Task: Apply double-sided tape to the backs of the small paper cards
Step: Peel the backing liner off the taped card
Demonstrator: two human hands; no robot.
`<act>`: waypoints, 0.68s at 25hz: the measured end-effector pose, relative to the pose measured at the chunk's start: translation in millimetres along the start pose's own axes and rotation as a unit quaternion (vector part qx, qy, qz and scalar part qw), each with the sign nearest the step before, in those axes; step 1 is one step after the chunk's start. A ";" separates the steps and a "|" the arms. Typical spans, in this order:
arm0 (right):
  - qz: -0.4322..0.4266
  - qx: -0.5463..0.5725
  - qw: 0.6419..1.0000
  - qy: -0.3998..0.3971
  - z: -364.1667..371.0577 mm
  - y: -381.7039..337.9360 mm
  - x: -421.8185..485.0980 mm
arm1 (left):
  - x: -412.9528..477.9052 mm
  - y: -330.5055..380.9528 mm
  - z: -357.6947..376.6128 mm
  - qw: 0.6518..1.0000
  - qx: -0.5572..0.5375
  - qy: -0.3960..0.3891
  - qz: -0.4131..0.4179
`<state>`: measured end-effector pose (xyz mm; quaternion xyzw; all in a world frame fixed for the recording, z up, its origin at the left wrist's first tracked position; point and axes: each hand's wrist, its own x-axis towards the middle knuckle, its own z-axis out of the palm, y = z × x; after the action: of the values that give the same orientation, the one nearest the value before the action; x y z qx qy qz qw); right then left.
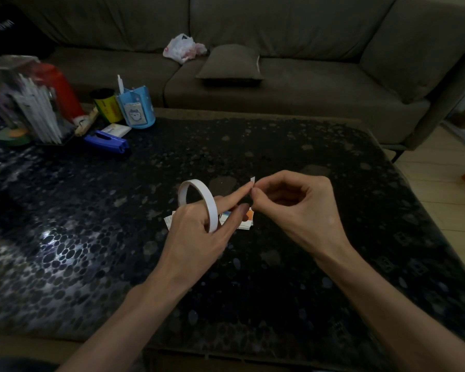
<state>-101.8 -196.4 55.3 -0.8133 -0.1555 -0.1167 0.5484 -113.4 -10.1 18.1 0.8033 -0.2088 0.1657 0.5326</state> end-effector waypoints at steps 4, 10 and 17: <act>-0.002 0.000 1.000 0.003 -0.1 -0.7 -0.9 | -1.3 0.3 -0.1 1.000 0.015 0.000 0.005; -0.003 -0.004 1.000 0.002 0.4 -0.7 0.4 | -0.9 0.2 -0.1 1.000 0.019 -0.004 0.005; 0.001 -0.003 1.000 0.000 0.1 -1.6 0.6 | -1.3 -2.7 1.5 1.000 0.005 -0.018 -0.021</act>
<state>-101.9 -195.7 56.9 -0.8149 -0.1545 -0.1165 0.5464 -113.0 -10.4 14.7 0.8130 -0.2008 0.1412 0.5281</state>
